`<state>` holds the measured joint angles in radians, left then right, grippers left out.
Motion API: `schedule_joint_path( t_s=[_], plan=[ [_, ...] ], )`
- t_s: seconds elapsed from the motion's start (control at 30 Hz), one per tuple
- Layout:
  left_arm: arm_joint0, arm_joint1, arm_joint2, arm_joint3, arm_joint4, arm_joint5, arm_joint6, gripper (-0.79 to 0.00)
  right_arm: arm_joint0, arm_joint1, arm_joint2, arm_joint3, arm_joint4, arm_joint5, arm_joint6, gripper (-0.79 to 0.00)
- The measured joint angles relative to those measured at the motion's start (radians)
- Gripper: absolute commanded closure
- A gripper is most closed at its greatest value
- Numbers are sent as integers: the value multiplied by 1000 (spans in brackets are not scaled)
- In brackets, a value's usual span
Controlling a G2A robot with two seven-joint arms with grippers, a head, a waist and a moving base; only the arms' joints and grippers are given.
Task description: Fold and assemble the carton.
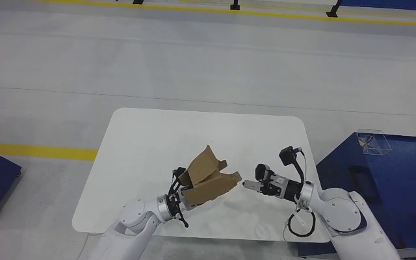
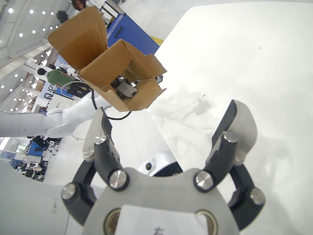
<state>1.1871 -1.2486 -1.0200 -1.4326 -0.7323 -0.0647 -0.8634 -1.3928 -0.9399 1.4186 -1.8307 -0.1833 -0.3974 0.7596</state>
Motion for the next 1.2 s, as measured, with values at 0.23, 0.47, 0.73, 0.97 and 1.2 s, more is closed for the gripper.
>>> schedule_joint_path(
  t_s=[0.23,0.47,0.73,0.97,1.2],
  plan=[
    [0,-3,16,0,24,-5,-8,0,41,-15,-102,5,-126,30,-65,-785],
    [13,-2,10,-3,36,-11,-14,0,63,-27,-173,0,-214,60,-116,-785],
    [28,-2,-3,-3,50,-34,20,0,57,-26,-140,-5,-280,63,-178,-785],
    [41,-1,-7,-24,93,-54,60,0,58,-27,-97,-22,-451,128,-305,-785],
    [52,-2,1,-55,130,-59,80,0,115,-42,-155,0,-672,245,-392,-785]
  ],
)
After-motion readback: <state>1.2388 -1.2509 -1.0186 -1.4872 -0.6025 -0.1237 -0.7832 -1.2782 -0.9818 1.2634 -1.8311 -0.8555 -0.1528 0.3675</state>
